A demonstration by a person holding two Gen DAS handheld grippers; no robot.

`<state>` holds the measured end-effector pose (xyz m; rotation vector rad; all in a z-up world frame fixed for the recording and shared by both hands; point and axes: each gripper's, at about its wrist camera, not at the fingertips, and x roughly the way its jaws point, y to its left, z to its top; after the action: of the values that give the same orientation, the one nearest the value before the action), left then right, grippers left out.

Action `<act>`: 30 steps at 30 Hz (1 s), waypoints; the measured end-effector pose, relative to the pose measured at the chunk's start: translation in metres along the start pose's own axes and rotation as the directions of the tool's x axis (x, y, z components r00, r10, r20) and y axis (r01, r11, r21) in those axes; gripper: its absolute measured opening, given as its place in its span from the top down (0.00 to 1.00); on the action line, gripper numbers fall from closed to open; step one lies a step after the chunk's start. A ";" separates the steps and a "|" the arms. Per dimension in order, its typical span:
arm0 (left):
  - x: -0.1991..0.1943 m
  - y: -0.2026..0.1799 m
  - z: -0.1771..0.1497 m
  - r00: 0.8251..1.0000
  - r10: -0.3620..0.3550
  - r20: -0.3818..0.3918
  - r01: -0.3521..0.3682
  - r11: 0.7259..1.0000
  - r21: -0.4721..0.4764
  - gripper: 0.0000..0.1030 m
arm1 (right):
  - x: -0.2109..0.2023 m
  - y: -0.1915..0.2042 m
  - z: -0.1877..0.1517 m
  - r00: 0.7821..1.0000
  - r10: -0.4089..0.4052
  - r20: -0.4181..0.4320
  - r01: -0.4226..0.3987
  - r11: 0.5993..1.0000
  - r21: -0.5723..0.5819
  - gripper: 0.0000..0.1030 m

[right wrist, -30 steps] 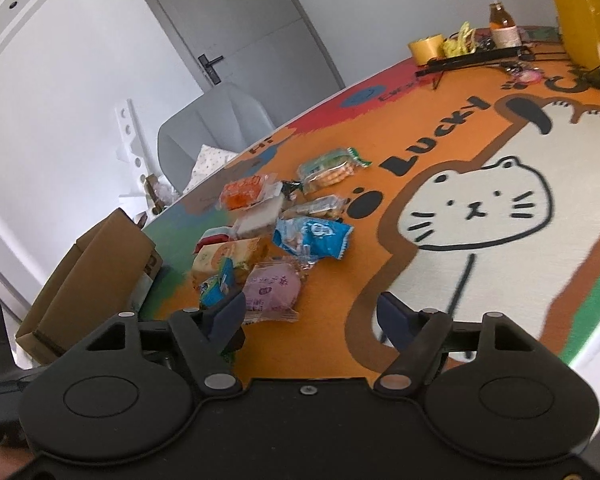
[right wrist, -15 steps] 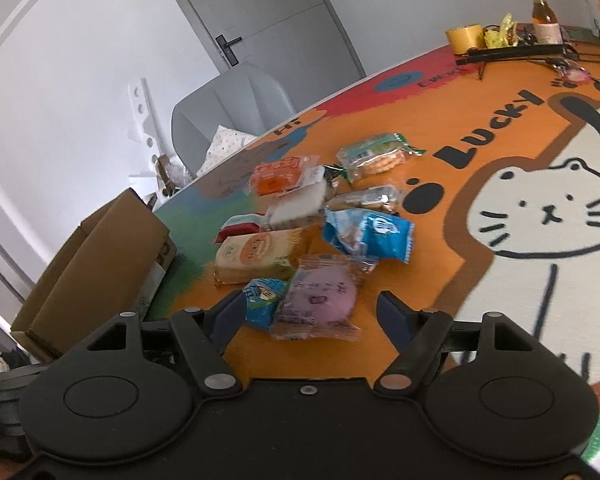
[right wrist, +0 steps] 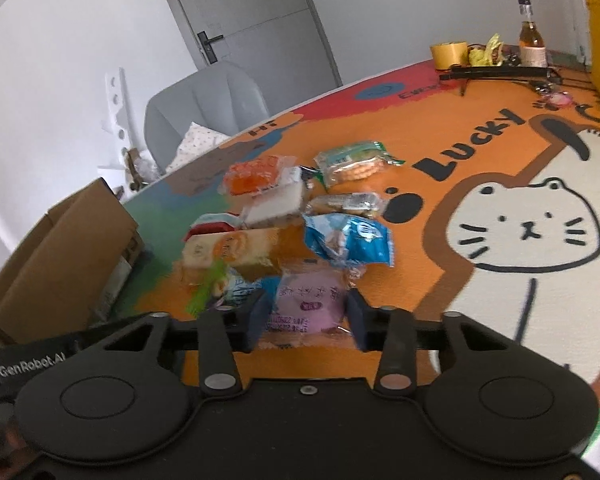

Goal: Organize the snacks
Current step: 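Grasp a green chip bag with the left tool while the right tool grasps the pink pastry pack, then lower both held snacks into the cardboard box and open both tools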

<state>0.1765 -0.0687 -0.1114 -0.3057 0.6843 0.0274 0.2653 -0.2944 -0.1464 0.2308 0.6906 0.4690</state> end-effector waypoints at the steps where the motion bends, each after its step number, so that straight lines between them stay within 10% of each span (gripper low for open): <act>1: 0.000 0.000 0.000 1.000 0.001 -0.003 -0.001 1.000 -0.002 0.62 | -0.001 -0.001 0.000 1.000 -0.003 -0.002 0.003 1.000 -0.003 0.62; 30: -0.062 0.011 0.051 0.987 -0.015 0.162 0.011 1.000 0.025 0.62 | -0.040 0.054 0.025 0.991 0.101 0.088 -0.095 0.993 -0.066 0.69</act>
<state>0.1587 -0.0394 -0.0380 -0.2817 0.5210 0.0311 0.2368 -0.2684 -0.0862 0.2269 0.5767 0.5693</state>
